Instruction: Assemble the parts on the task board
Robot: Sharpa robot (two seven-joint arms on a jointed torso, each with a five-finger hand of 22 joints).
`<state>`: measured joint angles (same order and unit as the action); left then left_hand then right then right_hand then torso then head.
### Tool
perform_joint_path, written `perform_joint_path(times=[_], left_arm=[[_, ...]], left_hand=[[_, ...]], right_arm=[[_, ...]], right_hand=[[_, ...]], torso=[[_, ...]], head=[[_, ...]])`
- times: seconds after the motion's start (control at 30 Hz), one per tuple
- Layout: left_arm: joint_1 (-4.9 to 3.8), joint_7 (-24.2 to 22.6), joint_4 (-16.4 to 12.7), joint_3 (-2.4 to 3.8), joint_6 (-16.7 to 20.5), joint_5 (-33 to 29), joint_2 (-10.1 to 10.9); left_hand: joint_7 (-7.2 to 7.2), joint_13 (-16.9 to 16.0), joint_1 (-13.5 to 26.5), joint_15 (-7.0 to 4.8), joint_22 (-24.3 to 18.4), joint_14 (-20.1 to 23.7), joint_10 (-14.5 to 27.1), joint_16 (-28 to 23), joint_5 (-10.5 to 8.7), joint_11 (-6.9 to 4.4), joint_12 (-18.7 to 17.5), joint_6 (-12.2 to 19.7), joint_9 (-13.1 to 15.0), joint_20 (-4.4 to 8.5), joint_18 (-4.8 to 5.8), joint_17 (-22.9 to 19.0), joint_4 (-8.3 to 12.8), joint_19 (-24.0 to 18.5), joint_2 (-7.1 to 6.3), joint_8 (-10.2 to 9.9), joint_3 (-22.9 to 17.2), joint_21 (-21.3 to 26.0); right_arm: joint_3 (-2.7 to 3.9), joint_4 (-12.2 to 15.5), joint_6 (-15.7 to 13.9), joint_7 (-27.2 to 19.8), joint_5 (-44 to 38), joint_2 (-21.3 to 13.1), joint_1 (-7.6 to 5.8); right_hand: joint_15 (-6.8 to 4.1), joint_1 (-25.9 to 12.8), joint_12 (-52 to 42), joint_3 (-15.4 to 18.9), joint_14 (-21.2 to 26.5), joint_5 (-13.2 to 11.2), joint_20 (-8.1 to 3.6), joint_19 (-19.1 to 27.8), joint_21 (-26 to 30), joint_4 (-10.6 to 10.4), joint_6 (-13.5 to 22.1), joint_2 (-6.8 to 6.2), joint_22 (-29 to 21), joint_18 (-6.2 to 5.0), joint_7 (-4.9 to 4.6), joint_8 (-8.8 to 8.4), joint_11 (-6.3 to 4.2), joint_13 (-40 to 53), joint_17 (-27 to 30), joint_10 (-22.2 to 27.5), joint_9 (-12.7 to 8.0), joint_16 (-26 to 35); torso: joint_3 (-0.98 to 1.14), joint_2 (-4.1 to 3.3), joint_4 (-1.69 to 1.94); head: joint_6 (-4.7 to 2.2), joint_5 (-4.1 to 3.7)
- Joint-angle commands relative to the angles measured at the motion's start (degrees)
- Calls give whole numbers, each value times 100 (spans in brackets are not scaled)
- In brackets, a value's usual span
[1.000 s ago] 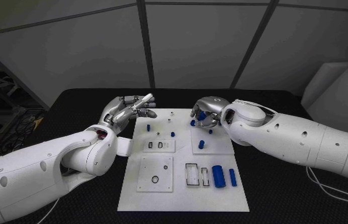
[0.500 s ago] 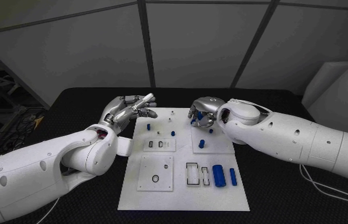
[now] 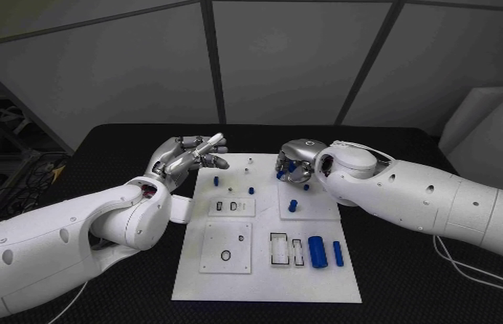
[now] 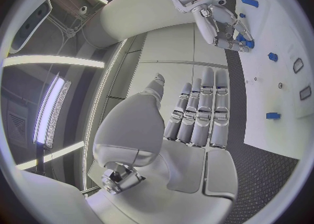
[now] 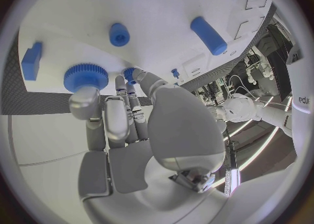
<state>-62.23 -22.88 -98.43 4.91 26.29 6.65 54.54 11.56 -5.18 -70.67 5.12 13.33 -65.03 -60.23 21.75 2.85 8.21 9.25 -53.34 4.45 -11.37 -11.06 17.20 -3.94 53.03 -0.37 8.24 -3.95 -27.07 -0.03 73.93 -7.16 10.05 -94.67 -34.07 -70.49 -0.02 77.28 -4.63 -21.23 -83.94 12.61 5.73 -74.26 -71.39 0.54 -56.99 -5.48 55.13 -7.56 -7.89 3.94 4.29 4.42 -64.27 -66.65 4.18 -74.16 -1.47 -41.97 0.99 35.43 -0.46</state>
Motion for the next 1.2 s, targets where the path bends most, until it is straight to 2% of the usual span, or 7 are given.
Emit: perform_joint_path(times=[0.03,0.23,0.3,0.43,0.7,0.87,1.2], left_arm=[[-7,7,-1,6,-97,51,5],[-7,8,8,6,-99,51,9],[-7,8,9,6,-98,51,10],[-7,6,13,6,-98,51,14],[-7,4,22,7,-99,51,40],[-7,4,34,7,-93,50,53],[-8,1,74,7,-95,49,40]], left_hand=[[3,7,-3,-2,5,44,-17,39,0,18,-37,-17,-9,2,73,5,12,9,51,-20,26,-24],[3,7,-3,-2,5,44,-17,39,0,18,-37,-17,-9,2,73,5,12,9,51,-20,26,-24],[3,7,-3,-2,5,44,-17,39,0,18,-37,-17,-9,2,73,5,12,9,51,-20,26,-24],[4,8,0,0,6,50,-17,41,0,19,-41,-17,-10,1,74,10,10,6,55,-24,28,-26],[4,8,0,0,6,50,-17,41,0,19,-41,-17,-10,1,74,10,10,6,55,-24,28,-26],[6,9,3,1,8,59,-18,45,0,21,-46,-18,-12,0,75,19,10,0,61,-28,31,-28],[7,9,6,2,9,65,-19,47,-1,21,-49,-18,-13,0,75,24,10,-4,62,-31,34,-29]], right_arm=[[2,-5,85,70,-51,-3,-14],[2,-3,-27,30,-62,-1,-14],[2,10,-161,-15,-63,-4,-14],[2,51,-495,-82,-64,-24,-14],[3,126,-1043,-55,28,-91,-14],[4,151,-1269,54,142,-70,-14],[5,-181,-1623,237,205,355,-21]], right_hand=[[-41,43,-26,-52,-230,21,-10,-38,-29,4,-57,5,12,116,-3,34,5,5,-12,-28,6,-23],[-46,157,-36,-180,-221,-8,-13,-36,-71,43,-204,62,55,121,-11,83,7,14,-46,-108,28,-63],[-54,227,-63,-264,-219,-128,-18,-41,-101,74,-309,111,91,124,1,126,-10,28,-63,-192,45,-85],[-81,253,-109,-325,-214,-160,-36,-35,-127,83,-480,154,116,124,38,203,-52,58,-78,-334,79,-106],[-96,187,-107,-315,-209,-203,-52,-32,-151,45,-556,137,143,128,51,229,-66,71,-81,-392,97,-119],[-97,-16,-74,-248,-208,-328,-52,-30,-173,-115,-569,111,170,133,65,216,-70,74,-103,-410,101,-145],[-97,-132,-42,-209,-211,-413,-53,-31,-189,-229,-565,88,191,135,63,198,-66,76,-131,-412,101,-173]], torso=[[0,-1,-6],[-1,-2,-4],[-2,-2,-4],[-1,-3,-4],[-2,-2,-2],[0,-6,-5],[0,-16,13]], head=[[8,6],[12,1],[12,1],[16,5],[7,19],[-19,42],[-38,35]])
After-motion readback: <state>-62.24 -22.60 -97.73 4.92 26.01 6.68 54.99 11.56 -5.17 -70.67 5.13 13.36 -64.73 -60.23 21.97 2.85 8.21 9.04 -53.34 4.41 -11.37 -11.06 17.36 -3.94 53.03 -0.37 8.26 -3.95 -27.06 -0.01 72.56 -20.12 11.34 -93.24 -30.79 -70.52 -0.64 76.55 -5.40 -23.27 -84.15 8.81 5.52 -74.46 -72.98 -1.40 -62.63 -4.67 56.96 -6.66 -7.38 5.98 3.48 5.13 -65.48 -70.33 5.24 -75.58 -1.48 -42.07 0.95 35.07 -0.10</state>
